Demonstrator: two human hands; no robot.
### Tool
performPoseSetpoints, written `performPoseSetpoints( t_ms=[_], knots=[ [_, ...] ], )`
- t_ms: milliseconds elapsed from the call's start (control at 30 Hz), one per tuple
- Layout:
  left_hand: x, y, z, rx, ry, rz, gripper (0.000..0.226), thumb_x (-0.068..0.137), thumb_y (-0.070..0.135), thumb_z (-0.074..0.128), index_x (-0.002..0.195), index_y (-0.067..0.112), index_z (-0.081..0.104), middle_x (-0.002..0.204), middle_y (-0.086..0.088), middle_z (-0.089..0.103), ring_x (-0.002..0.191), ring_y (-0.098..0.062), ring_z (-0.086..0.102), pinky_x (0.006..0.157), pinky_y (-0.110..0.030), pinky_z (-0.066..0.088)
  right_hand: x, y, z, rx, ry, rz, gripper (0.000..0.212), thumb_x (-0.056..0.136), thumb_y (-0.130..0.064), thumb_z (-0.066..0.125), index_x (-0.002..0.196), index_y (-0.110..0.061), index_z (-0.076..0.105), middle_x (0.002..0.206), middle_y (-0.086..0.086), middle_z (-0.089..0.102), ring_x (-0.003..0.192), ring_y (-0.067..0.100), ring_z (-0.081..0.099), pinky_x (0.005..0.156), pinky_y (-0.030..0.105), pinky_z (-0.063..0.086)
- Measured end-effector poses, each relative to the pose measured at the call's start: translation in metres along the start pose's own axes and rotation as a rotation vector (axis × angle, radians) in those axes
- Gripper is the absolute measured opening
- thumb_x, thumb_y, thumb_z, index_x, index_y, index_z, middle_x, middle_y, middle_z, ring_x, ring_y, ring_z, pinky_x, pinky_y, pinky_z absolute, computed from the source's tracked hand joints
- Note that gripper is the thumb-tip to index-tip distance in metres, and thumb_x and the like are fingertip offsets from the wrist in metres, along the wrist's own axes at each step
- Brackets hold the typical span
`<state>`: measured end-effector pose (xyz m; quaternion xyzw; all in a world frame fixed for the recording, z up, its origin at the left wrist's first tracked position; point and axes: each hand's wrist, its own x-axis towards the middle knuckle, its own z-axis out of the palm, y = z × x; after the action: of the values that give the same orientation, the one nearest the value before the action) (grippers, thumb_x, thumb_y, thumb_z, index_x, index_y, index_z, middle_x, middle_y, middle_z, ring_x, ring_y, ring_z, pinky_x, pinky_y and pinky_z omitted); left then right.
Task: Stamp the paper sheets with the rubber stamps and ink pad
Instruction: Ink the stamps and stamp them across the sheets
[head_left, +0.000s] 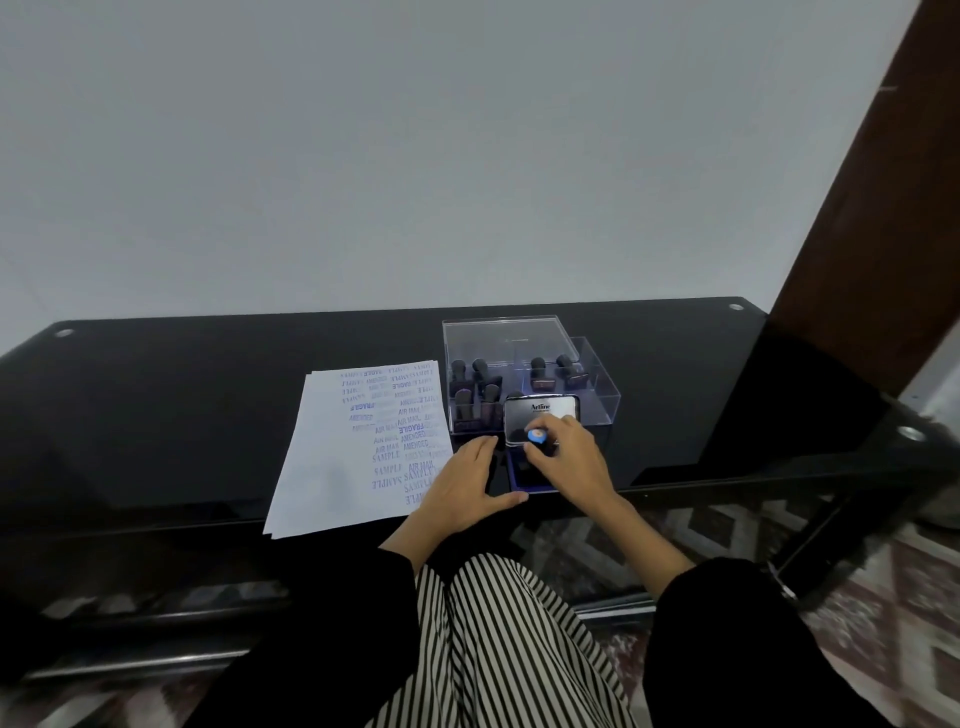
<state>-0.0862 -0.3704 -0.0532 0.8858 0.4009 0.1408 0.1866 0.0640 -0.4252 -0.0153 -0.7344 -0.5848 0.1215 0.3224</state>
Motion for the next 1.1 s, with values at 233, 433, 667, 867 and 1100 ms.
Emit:
performPoseSetpoints(
  t_ms=[233,433,667,867,1100],
  knots=[
    [0.005,-0.007,0.006,0.089,0.023,0.028,0.09,0.079,0.065,0.053,0.145,0.011,0.026,0.149,-0.005,0.028,0.136,-0.019,0.029,0.112,-0.031,0.023,0.006,-0.003,0.007,-0.179,-0.007,-0.038,0.018,0.089,-0.024,0.056,0.103,-0.015,0.05,0.107,0.001,0.05,0.087,0.019,0.056,0.068,0.029,0.045],
    [0.01,-0.009,0.01,0.118,0.062,0.036,0.099,0.067,0.082,0.037,0.141,0.016,0.037,0.141,-0.003,0.035,0.13,-0.018,0.034,0.108,-0.03,0.026,0.014,-0.006,0.011,-0.244,-0.032,-0.083,0.018,0.091,-0.02,0.054,0.104,-0.009,0.048,0.109,0.008,0.05,0.085,0.024,0.056,0.064,0.03,0.042],
    [0.011,-0.01,0.013,0.123,0.09,0.036,0.102,0.061,0.084,0.026,0.138,0.018,0.042,0.138,-0.002,0.039,0.127,-0.018,0.036,0.106,-0.03,0.028,0.02,-0.004,0.01,-0.296,-0.014,-0.105,0.019,0.091,-0.022,0.054,0.105,-0.01,0.049,0.11,0.007,0.052,0.086,0.022,0.056,0.064,0.028,0.042],
    [0.01,-0.01,0.014,0.13,0.096,0.044,0.1,0.064,0.082,0.024,0.138,0.018,0.04,0.14,-0.004,0.038,0.13,-0.019,0.035,0.108,-0.032,0.028,0.023,-0.004,0.013,-0.31,-0.032,-0.098,0.015,0.091,-0.019,0.05,0.102,-0.008,0.05,0.106,0.009,0.054,0.079,0.021,0.052,0.062,0.028,0.038],
    [0.006,-0.011,0.017,0.109,0.072,0.056,0.089,0.078,0.075,0.036,0.146,0.017,0.026,0.155,-0.003,0.019,0.144,-0.019,0.013,0.117,-0.032,0.011,0.017,-0.005,0.021,-0.318,-0.047,-0.11,0.007,0.095,-0.018,0.047,0.091,-0.012,0.044,0.104,0.012,0.056,0.086,0.026,0.057,0.064,0.027,0.035]
  ],
)
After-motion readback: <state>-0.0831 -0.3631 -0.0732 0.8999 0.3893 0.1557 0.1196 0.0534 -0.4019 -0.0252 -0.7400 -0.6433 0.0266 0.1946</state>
